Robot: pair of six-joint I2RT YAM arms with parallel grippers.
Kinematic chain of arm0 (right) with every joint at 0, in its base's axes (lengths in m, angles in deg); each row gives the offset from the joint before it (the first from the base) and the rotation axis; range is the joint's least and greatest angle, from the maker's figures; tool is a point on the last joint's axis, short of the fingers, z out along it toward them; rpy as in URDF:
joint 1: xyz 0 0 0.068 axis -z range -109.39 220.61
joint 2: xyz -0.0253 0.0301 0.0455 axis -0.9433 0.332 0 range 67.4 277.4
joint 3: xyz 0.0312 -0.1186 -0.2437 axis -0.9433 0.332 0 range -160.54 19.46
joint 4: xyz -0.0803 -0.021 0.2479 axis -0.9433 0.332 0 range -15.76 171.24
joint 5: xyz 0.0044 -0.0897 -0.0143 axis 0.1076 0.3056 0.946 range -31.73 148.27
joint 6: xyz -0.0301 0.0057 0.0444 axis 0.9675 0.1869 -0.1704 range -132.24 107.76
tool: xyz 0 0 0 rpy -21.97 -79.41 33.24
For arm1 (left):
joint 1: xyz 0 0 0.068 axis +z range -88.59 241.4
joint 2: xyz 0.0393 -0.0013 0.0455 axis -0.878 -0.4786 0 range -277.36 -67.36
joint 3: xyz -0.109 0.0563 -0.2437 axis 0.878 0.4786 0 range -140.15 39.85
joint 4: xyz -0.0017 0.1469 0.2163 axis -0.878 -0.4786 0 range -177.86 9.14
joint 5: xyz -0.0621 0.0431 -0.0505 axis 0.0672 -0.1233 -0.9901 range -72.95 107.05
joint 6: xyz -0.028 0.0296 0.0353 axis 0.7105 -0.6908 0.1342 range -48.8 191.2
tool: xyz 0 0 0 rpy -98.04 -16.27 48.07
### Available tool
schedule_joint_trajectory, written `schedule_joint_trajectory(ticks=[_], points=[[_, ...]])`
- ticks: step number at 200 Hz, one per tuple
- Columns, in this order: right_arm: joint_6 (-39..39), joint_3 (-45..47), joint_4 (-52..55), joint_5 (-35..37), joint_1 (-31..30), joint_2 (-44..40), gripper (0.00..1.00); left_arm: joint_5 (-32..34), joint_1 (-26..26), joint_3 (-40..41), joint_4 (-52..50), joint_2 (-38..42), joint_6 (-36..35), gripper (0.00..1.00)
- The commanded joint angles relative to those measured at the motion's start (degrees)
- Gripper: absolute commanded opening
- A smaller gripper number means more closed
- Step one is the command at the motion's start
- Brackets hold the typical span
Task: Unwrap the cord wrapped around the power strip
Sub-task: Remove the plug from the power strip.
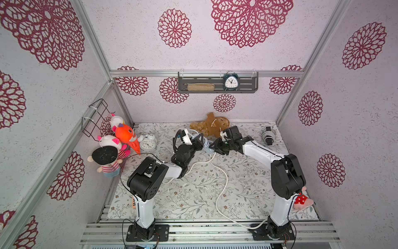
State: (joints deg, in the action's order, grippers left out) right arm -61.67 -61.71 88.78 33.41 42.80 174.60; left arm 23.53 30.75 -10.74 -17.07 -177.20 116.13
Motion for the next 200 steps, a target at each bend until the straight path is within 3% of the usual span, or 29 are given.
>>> schedule_joint_trajectory(ticks=[1,10,60,86,130,152,168,200], points=[[-0.1,-0.3,-1.9,-2.3,-1.0,0.0,0.1,-0.7,-0.6,-1.0,3.5,2.1,-0.2,0.0],[0.6,-0.3,-1.7,-2.3,-0.9,-0.1,0.0,-0.4,-0.6,-0.8,0.7,3.0,-1.7,0.0],[10.8,-6.4,7.9,0.6,-0.6,1.2,0.0,5.3,-1.5,-1.0,-23.4,10.2,-16.8,0.0],[14.7,-9.8,12.2,1.7,-0.2,2.1,0.0,8.4,-1.4,-0.2,-29.4,12.7,-20.9,0.0],[7.6,-4.2,1.2,-9.6,3.2,0.1,0.0,9.1,0.5,0.7,-31.3,13.1,-15.8,0.0],[7.6,-3.4,0.9,-10.7,4.0,-1.1,0.0,14.5,-0.1,-2.2,-38.1,12.9,-17.2,0.0],[7.5,-2.3,-0.1,-10.9,4.3,-2.4,0.0,18.9,0.3,-3.9,-43.5,13.4,-14.4,0.0],[7.8,-1.1,-1.0,-11.7,4.7,-3.3,0.0,20.5,1.0,-5.3,-47.4,13.9,-10.7,0.0]])
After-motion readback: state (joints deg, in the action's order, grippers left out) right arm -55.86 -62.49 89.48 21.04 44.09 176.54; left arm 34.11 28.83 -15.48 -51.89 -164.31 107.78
